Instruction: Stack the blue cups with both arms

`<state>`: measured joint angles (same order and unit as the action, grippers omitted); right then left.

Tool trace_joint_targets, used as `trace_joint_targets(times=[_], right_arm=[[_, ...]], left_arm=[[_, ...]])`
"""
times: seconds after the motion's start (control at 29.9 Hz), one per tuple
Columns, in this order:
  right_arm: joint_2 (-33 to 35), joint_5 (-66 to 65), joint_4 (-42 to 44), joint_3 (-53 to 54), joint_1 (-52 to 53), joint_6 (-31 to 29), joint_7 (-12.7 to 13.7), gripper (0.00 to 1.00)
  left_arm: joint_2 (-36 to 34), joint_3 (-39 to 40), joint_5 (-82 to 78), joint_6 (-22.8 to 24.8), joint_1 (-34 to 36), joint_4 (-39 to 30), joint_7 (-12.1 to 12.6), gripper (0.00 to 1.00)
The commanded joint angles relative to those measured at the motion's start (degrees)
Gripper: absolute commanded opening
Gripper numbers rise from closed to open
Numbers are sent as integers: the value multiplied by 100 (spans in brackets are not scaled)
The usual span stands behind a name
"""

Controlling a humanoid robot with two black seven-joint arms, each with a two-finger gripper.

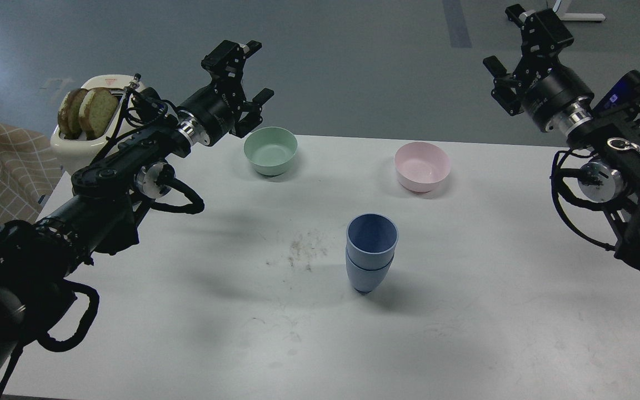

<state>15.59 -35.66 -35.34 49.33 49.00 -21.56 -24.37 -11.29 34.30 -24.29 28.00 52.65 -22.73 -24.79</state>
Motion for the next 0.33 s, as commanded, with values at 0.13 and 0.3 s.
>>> trace_joint_targets(times=[0.13,0.3], right_arm=[[-170,288,-34,675,-453,-156,-85,100],[-170,297,-52,692,-488,-156,-94,100]], left_arm=[[162,234,-5,0,-229,119,1,98],[215,402,-5,0,-238,119,-78,98]])
